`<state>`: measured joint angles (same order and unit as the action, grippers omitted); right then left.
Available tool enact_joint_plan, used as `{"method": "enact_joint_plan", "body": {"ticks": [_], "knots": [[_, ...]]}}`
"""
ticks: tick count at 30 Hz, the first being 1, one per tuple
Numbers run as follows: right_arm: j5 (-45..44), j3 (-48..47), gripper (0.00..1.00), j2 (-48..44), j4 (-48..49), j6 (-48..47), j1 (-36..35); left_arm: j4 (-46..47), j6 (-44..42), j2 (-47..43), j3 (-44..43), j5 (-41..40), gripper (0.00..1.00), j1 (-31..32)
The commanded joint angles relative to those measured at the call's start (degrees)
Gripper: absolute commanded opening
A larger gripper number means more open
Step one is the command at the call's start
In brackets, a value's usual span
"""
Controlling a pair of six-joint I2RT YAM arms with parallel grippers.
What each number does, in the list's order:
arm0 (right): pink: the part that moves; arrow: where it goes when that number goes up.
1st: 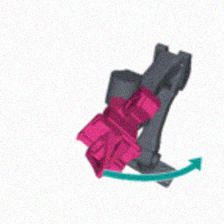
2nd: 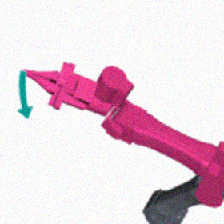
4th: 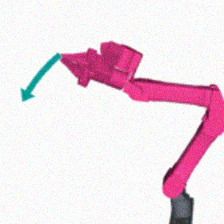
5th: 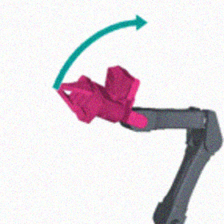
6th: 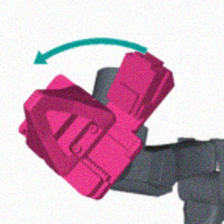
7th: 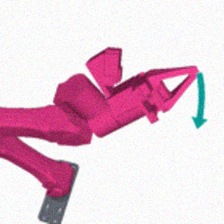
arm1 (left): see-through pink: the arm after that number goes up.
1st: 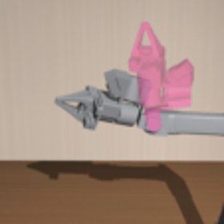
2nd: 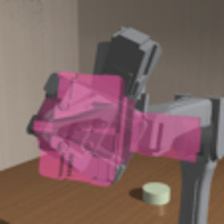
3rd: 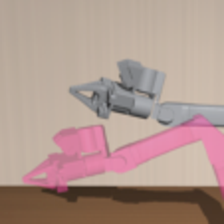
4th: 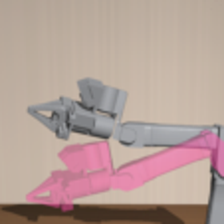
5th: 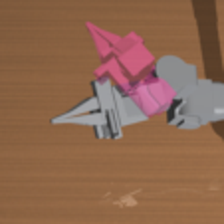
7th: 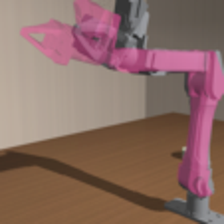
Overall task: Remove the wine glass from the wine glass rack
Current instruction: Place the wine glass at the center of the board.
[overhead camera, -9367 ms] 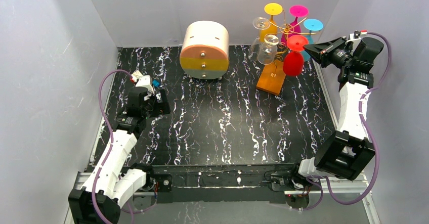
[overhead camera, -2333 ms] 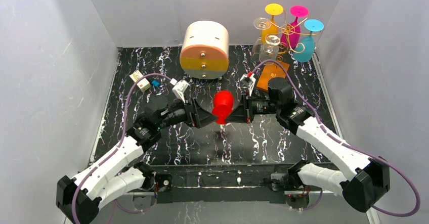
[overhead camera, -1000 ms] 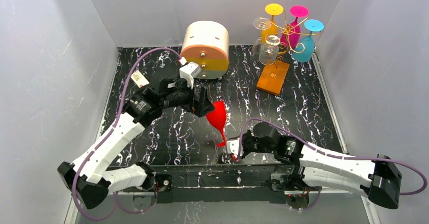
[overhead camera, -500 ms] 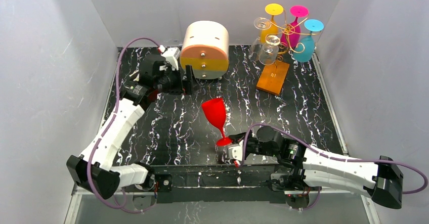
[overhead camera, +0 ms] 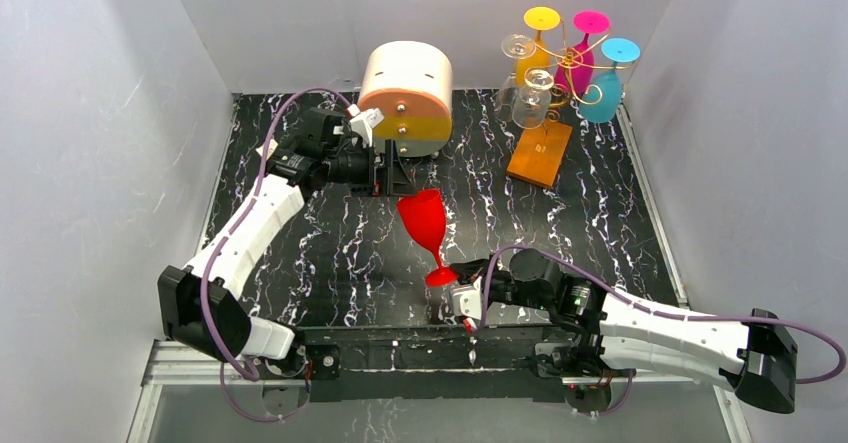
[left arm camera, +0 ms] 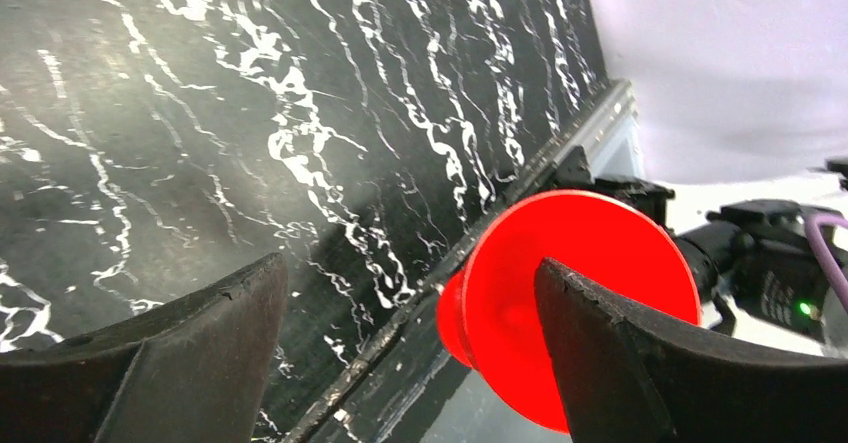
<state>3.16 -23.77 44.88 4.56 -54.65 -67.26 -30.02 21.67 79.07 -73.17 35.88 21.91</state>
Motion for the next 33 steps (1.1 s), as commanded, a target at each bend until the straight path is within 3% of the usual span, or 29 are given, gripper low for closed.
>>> {"method": "enact_joint_plan", "body": {"ticks": [1, 10, 14, 23, 29, 33], "knots": [[0.4, -0.4, 0.01, -0.2, 4.9, -0.3, -0.5, 0.4, -0.8, -0.3, 0.8, 11.2, 0.87, 0.1], [-0.9, -1.1, 0.01, 0.2, 5.0, -0.4, -0.5, 0.4, -4.2, -0.7, 2.1, 21.9, 0.76, 0.1], [-1.2, -1.0, 0.01, 0.3, 5.6, -2.0, -0.5, 0.3, -4.5, -0.8, 2.5, 22.9, 0.6, 0.1], [-2.7, -0.8, 0.01, 1.1, 6.2, -6.9, -0.5, -0.2, -5.8, -1.7, 4.3, 24.1, 0.38, 0.7], [-2.9, -1.0, 0.01, 2.2, 6.5, -7.4, -0.5, -1.7, -7.4, -1.9, 4.4, 23.7, 0.12, 1.4], [-2.8, -0.9, 0.01, 2.3, 6.6, -7.5, -0.5, -2.9, -8.1, -1.9, 4.0, 21.9, 0.0, 1.4]]}}
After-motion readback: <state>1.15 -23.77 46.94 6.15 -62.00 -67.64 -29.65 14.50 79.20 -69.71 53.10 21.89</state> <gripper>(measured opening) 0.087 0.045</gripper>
